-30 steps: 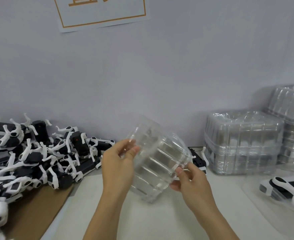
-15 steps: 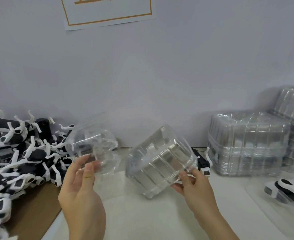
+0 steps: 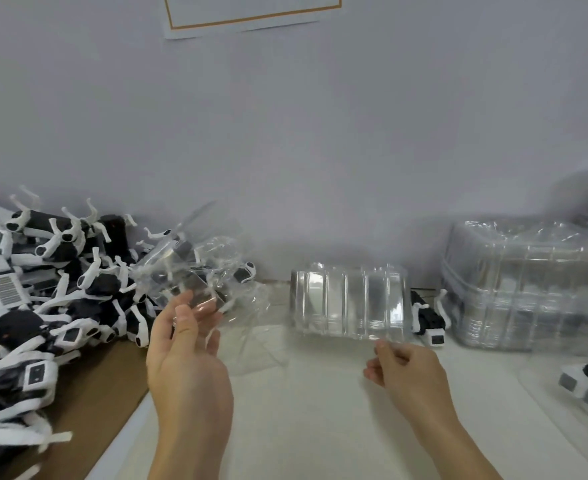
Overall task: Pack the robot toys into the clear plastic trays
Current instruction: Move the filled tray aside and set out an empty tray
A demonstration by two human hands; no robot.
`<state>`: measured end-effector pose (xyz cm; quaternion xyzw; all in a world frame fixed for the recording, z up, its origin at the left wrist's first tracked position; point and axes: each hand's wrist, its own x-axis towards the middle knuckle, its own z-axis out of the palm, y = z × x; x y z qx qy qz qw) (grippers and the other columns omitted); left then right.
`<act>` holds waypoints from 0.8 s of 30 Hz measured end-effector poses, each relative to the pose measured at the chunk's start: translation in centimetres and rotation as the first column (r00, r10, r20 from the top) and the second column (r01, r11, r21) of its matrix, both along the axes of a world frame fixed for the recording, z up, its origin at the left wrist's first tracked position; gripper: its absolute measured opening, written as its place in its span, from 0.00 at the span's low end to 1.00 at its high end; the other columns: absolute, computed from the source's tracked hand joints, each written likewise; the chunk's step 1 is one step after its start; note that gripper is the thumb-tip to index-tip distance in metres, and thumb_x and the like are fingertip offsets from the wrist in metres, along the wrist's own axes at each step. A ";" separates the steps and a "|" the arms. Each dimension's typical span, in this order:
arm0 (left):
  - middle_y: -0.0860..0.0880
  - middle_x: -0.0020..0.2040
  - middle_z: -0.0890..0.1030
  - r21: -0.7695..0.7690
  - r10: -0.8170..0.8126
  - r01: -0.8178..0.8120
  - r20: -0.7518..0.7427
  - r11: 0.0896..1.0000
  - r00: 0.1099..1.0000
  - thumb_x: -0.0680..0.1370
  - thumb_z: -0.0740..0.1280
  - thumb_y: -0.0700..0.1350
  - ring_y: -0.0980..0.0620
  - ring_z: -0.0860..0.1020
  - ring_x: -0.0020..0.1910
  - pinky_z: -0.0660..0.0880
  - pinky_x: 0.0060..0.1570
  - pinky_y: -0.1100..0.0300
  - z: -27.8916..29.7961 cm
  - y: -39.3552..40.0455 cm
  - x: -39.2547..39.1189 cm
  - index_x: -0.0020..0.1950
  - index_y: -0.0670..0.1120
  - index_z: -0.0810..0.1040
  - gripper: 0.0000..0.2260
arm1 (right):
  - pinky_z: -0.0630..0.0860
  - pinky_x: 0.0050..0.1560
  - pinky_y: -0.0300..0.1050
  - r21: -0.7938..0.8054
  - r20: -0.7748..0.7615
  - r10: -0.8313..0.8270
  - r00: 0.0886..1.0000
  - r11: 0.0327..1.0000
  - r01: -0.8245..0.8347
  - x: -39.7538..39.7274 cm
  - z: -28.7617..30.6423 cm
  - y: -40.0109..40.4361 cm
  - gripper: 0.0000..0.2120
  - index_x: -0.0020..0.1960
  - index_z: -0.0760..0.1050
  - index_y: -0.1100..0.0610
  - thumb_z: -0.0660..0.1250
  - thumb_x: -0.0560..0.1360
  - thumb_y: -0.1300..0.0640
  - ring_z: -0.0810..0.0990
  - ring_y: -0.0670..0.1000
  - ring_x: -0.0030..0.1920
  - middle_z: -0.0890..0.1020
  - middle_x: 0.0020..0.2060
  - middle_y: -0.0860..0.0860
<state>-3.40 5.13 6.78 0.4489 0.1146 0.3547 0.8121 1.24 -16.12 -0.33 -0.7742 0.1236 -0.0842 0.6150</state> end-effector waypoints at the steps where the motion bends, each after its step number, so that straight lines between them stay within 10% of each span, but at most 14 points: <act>1: 0.53 0.42 0.83 -0.007 -0.013 0.013 -0.006 1.000 1.000 0.85 0.58 0.44 0.54 0.80 0.43 0.71 0.53 0.58 0.1 -0.1 0.0 0.53 0.50 0.80 0.11 | 0.74 0.39 0.41 -0.010 -0.023 0.001 1.000 1.000 -0.001 0.1 -0.1 -0.1 0.17 0.38 0.81 0.58 0.64 0.81 0.52 0.85 0.45 0.33 0.84 0.29 0.47; 13: 0.53 0.41 0.83 -0.104 -0.084 0.083 -0.009 0.991 0.996 0.85 0.58 0.46 0.53 0.80 0.44 0.71 0.55 0.57 0.4 -0.1 -0.2 0.55 0.48 0.80 0.11 | 0.74 0.35 0.45 -0.199 -0.067 -0.042 0.997 0.980 0.028 0.3 -0.4 -1.0 0.20 0.38 0.79 0.68 0.62 0.77 0.52 0.81 0.59 0.36 0.83 0.33 0.60; 17: 0.53 0.41 0.84 -0.179 -0.120 0.117 -0.002 0.977 0.993 0.84 0.59 0.46 0.51 0.79 0.49 0.71 0.55 0.57 0.4 0.1 -0.2 0.55 0.48 0.80 0.10 | 0.70 0.36 0.42 -0.162 -0.004 0.022 1.000 0.987 -0.022 0.0 0.4 -0.7 0.14 0.35 0.80 0.58 0.64 0.75 0.52 0.78 0.48 0.34 0.83 0.34 0.53; 20: 0.50 0.46 0.82 -0.243 -0.175 0.176 0.026 0.954 0.984 0.80 0.64 0.49 0.48 0.78 0.52 0.72 0.58 0.56 0.3 0.0 -0.5 0.55 0.46 0.81 0.09 | 0.73 0.48 0.38 -0.142 -0.004 0.136 0.991 0.981 -0.135 -0.4 0.7 -0.4 0.06 0.49 0.81 0.46 0.65 0.77 0.53 0.77 0.35 0.47 0.82 0.45 0.37; 24: 0.48 0.52 0.79 -0.195 -0.214 0.210 0.003 0.958 0.977 0.71 0.71 0.61 0.50 0.78 0.51 0.71 0.56 0.56 0.9 -0.2 -0.6 0.56 0.48 0.80 0.21 | 0.68 0.60 0.40 -0.209 -0.023 0.237 0.971 0.949 -0.237 -0.6 0.6 0.0 0.22 0.73 0.68 0.46 0.64 0.79 0.54 0.73 0.42 0.65 0.74 0.67 0.41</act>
